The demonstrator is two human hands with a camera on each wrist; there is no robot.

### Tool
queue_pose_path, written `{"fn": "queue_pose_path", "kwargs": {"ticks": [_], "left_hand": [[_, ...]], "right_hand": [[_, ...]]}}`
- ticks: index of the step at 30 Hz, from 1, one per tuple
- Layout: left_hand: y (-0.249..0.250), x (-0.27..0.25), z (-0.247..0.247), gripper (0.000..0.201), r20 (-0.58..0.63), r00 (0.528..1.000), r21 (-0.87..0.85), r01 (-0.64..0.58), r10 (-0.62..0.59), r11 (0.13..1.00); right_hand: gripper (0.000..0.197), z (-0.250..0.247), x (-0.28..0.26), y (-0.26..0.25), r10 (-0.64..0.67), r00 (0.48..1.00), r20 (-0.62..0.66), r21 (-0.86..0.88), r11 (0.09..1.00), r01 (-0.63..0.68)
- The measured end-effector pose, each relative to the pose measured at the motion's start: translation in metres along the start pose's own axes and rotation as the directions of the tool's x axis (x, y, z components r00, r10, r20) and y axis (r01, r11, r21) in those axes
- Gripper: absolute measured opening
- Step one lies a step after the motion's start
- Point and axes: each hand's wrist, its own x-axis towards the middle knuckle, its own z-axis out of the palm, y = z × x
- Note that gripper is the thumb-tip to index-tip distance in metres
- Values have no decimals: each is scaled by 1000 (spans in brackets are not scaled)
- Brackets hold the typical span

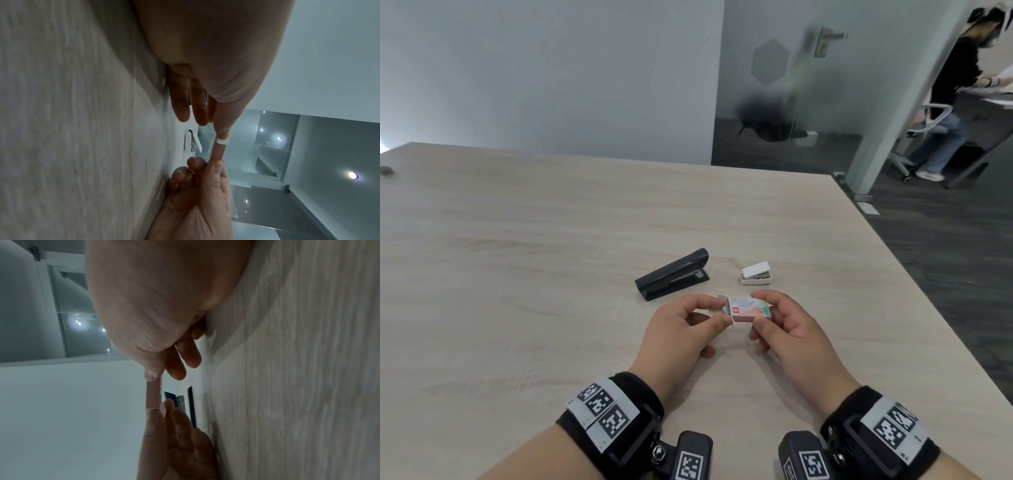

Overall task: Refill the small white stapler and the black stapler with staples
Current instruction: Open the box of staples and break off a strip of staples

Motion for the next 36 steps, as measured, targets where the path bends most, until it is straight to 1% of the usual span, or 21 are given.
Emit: {"fn": "queue_pose_path", "kwargs": {"ticks": [4,8,11,16,22,28,34,36], "left_hand": [[1,2,-2,5,4,999,-89,50,-50,995],[0,4,-1,8,13,998,-109,58,-57,992],[3,4,-3,11,13,996,-164,84,-83,983],[8,5,-8,8,-21,992,-246,114,-123,962],[12,5,-8,8,-37,987,-251,140,-154,958],[12,7,-5,9,-107,979,-219,147,-174,965],[14,5,-5,12,-143,977,-261,117,-158,958],[15,2,-6,13,-150,979,-198,104,-135,975]], "right_hand": [[35,0,-1,-2,-9,1000,8,-15,1000,10],[38,2,-1,-3,-16,1000,1,-39,999,16],[38,2,-1,-3,-17,1000,-16,-41,999,16],[36,0,-2,-3,-21,999,-34,-34,999,20],[37,0,-3,-4,-23,999,-39,-55,998,21],[39,1,-2,-2,-41,998,-58,-85,996,36],[38,1,-3,-4,-49,990,-130,-86,996,38],[36,1,-3,-4,-54,981,-186,-93,995,37]]}}
